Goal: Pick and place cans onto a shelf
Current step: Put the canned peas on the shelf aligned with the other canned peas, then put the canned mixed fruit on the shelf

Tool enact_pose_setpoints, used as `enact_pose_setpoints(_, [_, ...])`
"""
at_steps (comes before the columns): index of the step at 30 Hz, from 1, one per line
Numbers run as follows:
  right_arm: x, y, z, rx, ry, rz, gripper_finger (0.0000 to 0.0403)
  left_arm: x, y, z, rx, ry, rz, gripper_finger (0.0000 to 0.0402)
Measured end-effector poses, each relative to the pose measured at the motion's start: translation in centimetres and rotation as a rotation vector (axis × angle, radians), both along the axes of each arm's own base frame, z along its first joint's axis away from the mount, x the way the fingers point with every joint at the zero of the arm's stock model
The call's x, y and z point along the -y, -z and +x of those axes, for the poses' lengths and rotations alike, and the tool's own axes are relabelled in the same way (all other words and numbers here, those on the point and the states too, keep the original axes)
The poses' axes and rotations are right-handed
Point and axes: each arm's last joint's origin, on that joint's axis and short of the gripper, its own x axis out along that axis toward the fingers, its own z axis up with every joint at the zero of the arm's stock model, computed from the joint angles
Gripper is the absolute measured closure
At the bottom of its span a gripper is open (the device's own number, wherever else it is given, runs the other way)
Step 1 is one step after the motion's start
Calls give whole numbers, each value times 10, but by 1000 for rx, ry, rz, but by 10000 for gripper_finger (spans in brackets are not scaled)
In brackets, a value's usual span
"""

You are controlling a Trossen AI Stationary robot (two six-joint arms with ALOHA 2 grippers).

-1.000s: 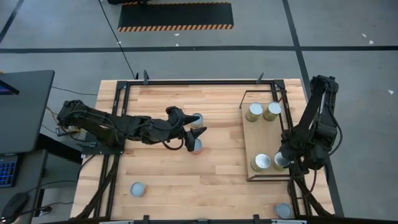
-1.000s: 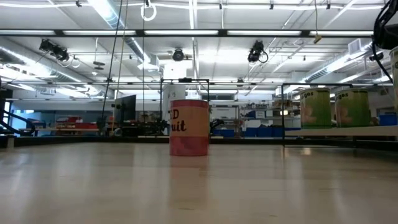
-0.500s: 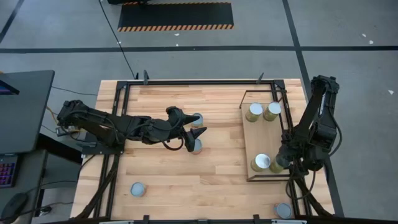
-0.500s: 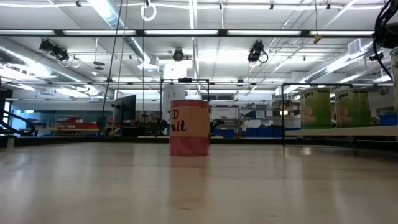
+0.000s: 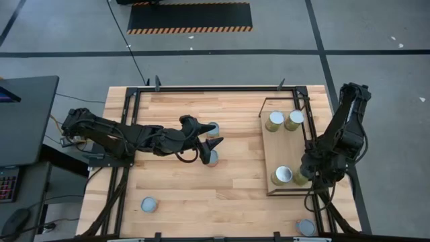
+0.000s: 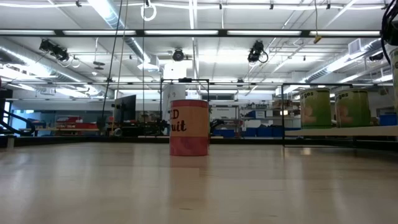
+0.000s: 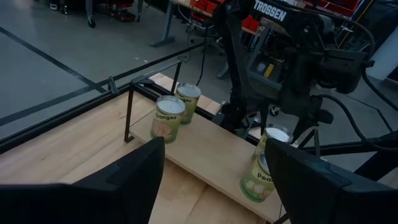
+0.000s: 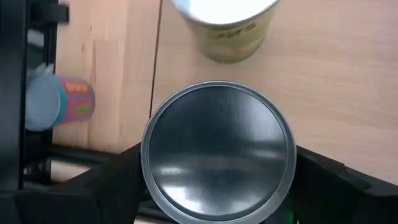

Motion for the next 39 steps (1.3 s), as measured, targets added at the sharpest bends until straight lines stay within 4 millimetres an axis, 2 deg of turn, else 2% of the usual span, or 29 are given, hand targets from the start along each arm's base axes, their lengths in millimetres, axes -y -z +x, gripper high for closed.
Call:
enact_pose_setpoints(12, [-12, 9, 8, -59, -30, -71, 42, 0, 0, 0, -1, 4, 2, 118])
enact_pose_setpoints(18, [-12, 7, 10, -114, -18, -39, 29, 0, 0, 0, -3, 17, 0, 118])
enact_pose_setpoints(26, [-1, -14, 9, -157, 20, -66, 29, 1, 0, 0, -17, 27, 38, 118])
enact_pose_setpoints(31, [-1, -32, 11, -124, 35, -13, 29, 1, 0, 0, -17, 27, 38, 118])
enact_pose_setpoints(34, [-1, -46, 14, -70, 31, 22, 30, 0, 0, 0, -18, 25, 39, 118])
enact_pose_setpoints(39, [2, -70, 30, 151, 56, -53, 30, -1, 0, 0, -18, -14, 51, 118])
